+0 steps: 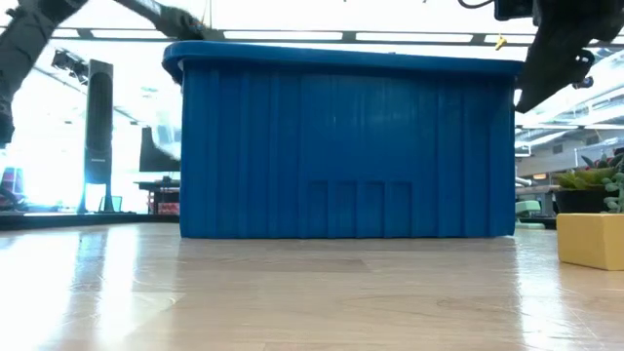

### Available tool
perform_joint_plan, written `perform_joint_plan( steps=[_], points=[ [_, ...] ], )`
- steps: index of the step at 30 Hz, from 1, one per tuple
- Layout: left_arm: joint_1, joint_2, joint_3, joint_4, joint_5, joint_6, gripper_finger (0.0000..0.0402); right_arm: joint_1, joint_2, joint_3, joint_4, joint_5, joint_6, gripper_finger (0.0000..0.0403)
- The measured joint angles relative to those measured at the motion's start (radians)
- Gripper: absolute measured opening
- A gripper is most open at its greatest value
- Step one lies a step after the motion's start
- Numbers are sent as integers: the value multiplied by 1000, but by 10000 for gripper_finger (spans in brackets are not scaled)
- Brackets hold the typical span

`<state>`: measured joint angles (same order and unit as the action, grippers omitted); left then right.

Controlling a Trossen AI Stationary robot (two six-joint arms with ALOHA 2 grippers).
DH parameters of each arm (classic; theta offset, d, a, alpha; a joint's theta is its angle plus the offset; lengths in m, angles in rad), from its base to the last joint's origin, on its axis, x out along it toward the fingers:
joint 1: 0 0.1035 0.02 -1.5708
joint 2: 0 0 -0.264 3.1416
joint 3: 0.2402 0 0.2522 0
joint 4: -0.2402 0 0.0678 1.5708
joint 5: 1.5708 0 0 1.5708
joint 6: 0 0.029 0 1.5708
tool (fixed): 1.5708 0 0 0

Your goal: Sort Items/Unsort Items

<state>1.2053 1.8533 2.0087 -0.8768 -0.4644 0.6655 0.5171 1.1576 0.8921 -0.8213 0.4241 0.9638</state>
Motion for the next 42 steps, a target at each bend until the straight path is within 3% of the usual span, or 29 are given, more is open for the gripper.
perform_joint_plan(
  steps=[7,11,14,18,22,26,35,39,42],
  points=[
    [-164,-171,0,-141,9,-31,29,7,0,1,2,-84,-81,236],
    [-294,-242,0,-125,-155,-63,29,13,0,1,3,-88,-108,236],
    [-391,-288,0,-165,-173,-90,29,20,0,1,6,-90,-112,236],
    [-573,-339,0,-194,-193,-129,29,27,0,1,13,-89,-109,236],
    [-798,-374,0,-274,-297,-225,29,44,0,1,10,-88,-91,236],
    [-1038,-392,0,-369,-398,-389,29,63,0,1,11,-88,-74,236],
    [-1479,-382,0,-700,-401,-931,29,79,0,1,11,-84,-66,236],
    [-1654,-380,-17,-693,-401,-1192,29,79,0,1,11,-79,-66,236],
    [-1768,-377,-18,-690,-398,-1296,29,79,0,0,11,-78,-66,236]
  ],
)
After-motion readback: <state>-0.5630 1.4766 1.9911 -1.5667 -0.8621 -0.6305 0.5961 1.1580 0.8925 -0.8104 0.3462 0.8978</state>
